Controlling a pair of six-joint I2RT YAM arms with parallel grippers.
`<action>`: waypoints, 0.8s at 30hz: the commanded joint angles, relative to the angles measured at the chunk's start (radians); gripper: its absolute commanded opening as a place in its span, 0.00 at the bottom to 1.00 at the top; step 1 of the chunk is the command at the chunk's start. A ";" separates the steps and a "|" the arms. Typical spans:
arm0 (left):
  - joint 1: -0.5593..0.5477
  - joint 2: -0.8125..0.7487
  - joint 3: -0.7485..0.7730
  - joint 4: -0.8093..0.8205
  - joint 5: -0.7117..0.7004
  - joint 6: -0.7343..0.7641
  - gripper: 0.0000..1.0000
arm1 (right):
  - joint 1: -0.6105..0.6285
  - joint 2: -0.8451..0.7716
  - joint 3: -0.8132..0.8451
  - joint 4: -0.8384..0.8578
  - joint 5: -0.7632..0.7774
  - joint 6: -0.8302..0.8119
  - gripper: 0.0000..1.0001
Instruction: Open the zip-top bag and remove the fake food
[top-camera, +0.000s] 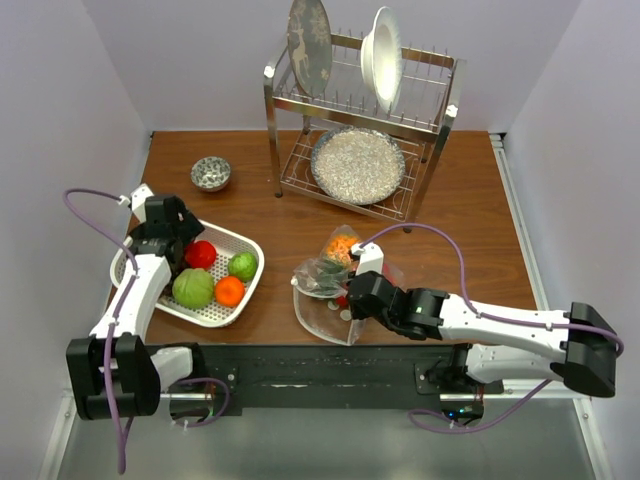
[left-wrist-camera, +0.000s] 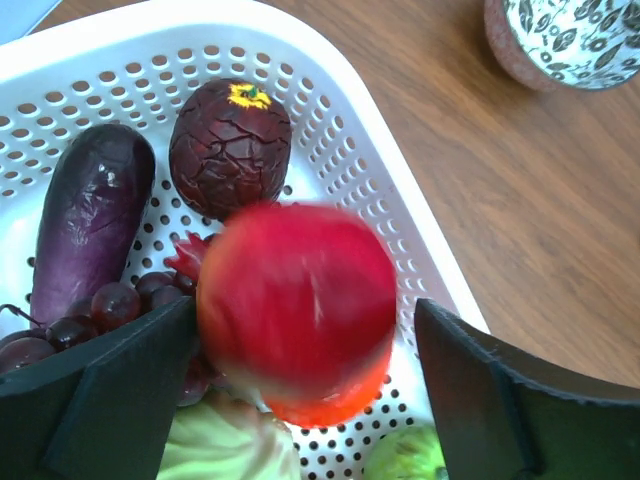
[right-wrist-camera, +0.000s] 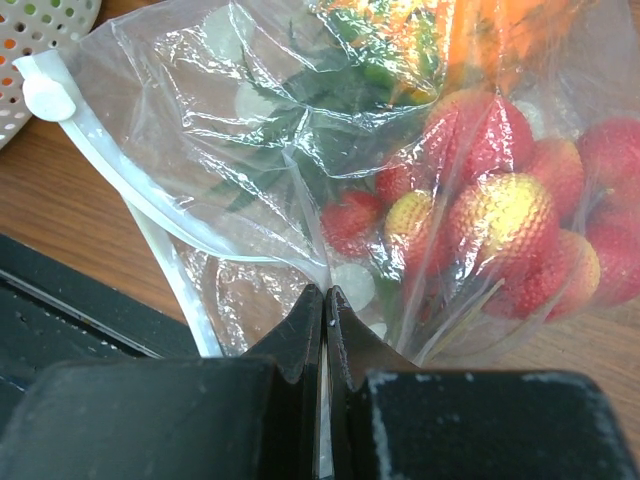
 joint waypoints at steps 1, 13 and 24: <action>0.009 -0.010 0.049 0.013 -0.008 0.045 1.00 | -0.001 -0.022 0.045 0.018 0.006 -0.011 0.00; -0.226 -0.274 -0.023 -0.057 0.170 0.049 0.96 | -0.001 -0.031 0.082 0.011 0.029 -0.031 0.00; -0.859 -0.346 -0.167 -0.028 0.060 -0.266 0.68 | -0.001 0.052 0.160 0.012 0.059 -0.035 0.00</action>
